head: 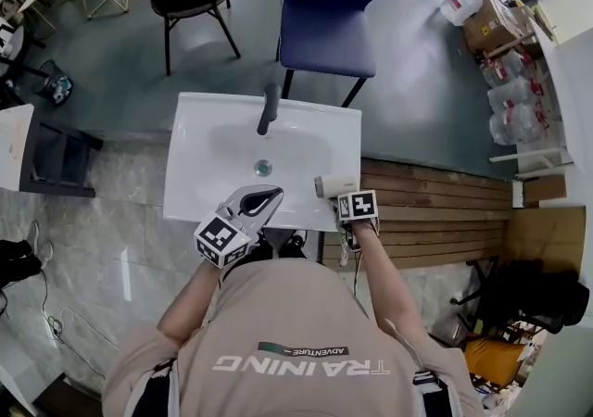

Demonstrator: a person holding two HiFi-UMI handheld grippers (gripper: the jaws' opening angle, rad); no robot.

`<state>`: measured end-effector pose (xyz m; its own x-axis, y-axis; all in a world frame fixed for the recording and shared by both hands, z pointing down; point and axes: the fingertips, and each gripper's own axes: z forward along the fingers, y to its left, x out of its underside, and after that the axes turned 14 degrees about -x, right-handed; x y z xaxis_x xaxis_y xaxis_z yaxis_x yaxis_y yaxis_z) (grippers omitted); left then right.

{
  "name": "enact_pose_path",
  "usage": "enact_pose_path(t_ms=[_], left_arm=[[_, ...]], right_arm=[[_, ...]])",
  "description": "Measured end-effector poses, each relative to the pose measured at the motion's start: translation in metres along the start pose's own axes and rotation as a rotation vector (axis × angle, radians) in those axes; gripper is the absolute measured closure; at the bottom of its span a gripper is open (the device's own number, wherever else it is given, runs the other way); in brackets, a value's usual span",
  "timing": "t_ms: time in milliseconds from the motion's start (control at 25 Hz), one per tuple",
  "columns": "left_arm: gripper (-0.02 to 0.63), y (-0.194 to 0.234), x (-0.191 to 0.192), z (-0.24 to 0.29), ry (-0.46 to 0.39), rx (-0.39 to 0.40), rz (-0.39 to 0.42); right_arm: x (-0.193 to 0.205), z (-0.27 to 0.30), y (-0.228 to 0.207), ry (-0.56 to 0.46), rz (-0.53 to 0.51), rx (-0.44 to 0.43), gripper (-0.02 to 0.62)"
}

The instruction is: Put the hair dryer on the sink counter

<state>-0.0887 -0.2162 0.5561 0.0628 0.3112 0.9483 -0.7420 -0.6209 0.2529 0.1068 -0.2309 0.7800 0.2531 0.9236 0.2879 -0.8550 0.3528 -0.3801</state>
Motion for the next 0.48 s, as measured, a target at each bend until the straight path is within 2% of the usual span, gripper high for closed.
enact_pose_path(t_ms=[280,480], left_arm=[[0.601,-0.005,0.004,-0.004,0.011,0.003,0.001],[0.601,-0.010,0.006,-0.004,0.010,0.016,0.007]], right_arm=[[0.000,-0.006,0.007,0.020,-0.068,0.043,0.365],[-0.001,-0.015,0.006,-0.004,-0.070,0.054,0.365]])
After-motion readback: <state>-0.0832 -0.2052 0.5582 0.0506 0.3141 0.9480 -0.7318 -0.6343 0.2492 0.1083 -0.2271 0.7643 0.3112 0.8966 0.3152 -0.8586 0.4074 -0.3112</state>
